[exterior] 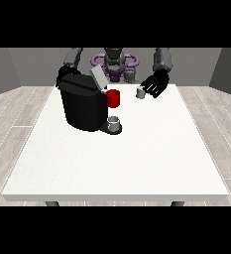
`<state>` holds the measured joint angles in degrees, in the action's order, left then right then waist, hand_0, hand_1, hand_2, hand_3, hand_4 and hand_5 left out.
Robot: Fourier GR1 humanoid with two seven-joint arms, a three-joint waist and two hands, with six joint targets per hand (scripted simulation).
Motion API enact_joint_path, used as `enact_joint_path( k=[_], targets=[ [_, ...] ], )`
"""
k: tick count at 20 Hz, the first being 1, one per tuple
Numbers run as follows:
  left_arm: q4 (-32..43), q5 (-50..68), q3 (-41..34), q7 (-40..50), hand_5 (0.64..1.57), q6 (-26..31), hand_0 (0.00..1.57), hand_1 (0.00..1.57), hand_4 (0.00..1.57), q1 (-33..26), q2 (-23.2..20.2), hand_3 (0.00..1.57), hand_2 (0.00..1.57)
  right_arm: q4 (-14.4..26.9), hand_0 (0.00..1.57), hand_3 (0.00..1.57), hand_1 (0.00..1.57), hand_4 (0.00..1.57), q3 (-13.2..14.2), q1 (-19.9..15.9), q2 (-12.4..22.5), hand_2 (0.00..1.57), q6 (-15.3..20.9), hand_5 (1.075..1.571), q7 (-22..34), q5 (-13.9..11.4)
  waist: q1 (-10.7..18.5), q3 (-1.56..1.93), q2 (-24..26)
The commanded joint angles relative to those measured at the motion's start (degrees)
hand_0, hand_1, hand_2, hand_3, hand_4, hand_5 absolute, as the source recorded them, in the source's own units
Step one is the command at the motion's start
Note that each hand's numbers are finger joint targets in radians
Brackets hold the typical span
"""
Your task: Insert the coffee pod into the coffee machine and close the lid
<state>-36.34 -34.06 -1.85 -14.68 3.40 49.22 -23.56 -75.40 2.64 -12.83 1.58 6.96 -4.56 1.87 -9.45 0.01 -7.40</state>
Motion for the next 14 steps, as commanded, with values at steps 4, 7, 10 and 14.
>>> enact_joint_path(
  k=[4, 7, 10, 14],
  targets=[
    [-1.0, -0.29, -0.49, 1.93, 1.571, 2.47, 1.27, 1.27, 0.55, 3.28, 0.84, 1.29, 1.34, -1.19, 0.0, 0.0, 0.0, 0.5, -0.28, -3.5, -0.31, 0.0, 1.53, 1.571, 4.76, -0.09, -0.65, -0.02, 1.1],
    [-1.61, -0.71, -1.72, 4.1, 1.571, 1.96, 1.01, 1.01, 0.54, 6.78, -1.24, 1.22, 1.2, -0.96, 0.0, 0.0, 0.0, 0.5, -0.81, -1.34, -0.16, 0.0, -0.44, 1.571, 0.91, 0.18, -2.94, -0.01, 0.45],
    [-1.69, 0.58, -2.88, 6.39, 1.571, 5.66, 1.25, 1.25, 0.51, 9.25, -2.07, 1.24, 1.29, 0.85, 0.0, 0.0, 0.0, 0.49, -0.68, 1.17, 0.36, 0.0, -1.01, 1.571, -1.99, 0.68, -3.17, 0.01, 0.62],
    [-0.95, 0.52, -4.32, 10.05, 1.571, 4.18, 1.24, 1.24, 0.48, 15.29, -1.78, 1.2, 1.26, -0.74, 0.0, 0.0, 0.0, 0.51, -2.5, -4.11, -1.3, 0.0, 1.96, 1.571, 0.4, -1.64, -5.44, 0.01, -2.83]
  ],
)
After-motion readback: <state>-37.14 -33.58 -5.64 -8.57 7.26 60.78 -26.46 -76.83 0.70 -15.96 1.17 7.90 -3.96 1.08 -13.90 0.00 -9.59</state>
